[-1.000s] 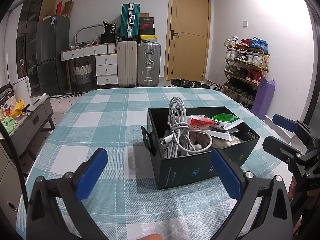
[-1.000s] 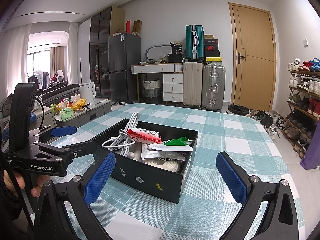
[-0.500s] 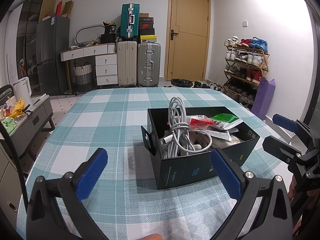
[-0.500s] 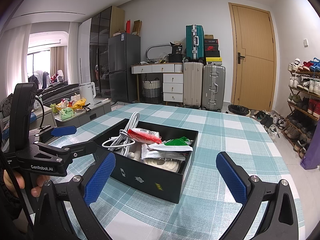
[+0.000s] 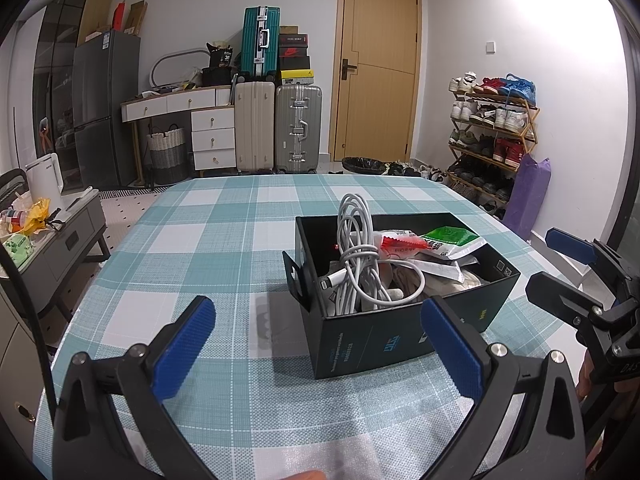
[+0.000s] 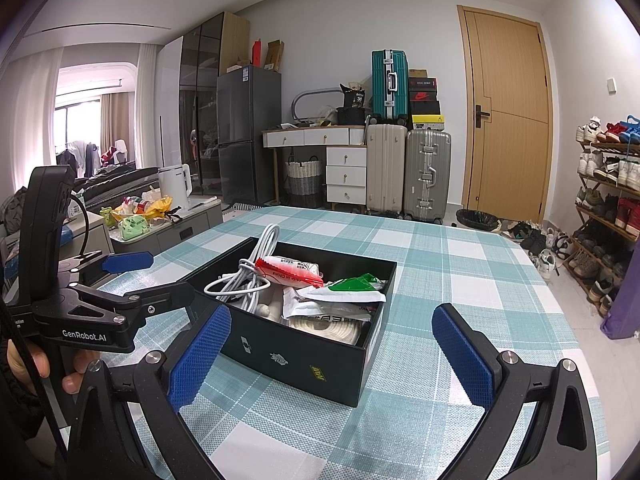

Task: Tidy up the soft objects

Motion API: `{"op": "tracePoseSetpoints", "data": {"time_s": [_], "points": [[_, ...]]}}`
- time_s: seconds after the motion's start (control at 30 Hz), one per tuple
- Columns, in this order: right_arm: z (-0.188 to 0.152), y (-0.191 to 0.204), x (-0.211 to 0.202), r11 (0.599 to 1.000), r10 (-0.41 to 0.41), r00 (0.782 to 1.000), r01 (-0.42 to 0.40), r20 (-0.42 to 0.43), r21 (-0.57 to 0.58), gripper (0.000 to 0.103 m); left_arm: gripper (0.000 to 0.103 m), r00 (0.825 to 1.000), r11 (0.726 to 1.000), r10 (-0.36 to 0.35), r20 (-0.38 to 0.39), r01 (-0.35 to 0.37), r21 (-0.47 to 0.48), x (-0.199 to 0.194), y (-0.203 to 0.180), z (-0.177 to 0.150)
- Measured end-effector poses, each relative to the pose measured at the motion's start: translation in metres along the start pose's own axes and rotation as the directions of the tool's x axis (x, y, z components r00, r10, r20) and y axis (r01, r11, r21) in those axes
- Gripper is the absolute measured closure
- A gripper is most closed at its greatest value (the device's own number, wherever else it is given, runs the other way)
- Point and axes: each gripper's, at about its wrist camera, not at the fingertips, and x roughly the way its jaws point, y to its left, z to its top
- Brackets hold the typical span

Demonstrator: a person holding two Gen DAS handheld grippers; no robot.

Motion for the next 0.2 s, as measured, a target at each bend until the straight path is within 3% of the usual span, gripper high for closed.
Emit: {"op": "tracePoseSetpoints", "data": {"time_s": [0.2], "points": [[0.0, 0.0, 0.0, 1.0, 0.0, 1.0, 0.0, 0.0, 0.0, 0.001, 0.0, 1.0, 1.0, 0.0, 0.0, 0.0, 0.0, 0.0, -0.0001, 0.0]]}}
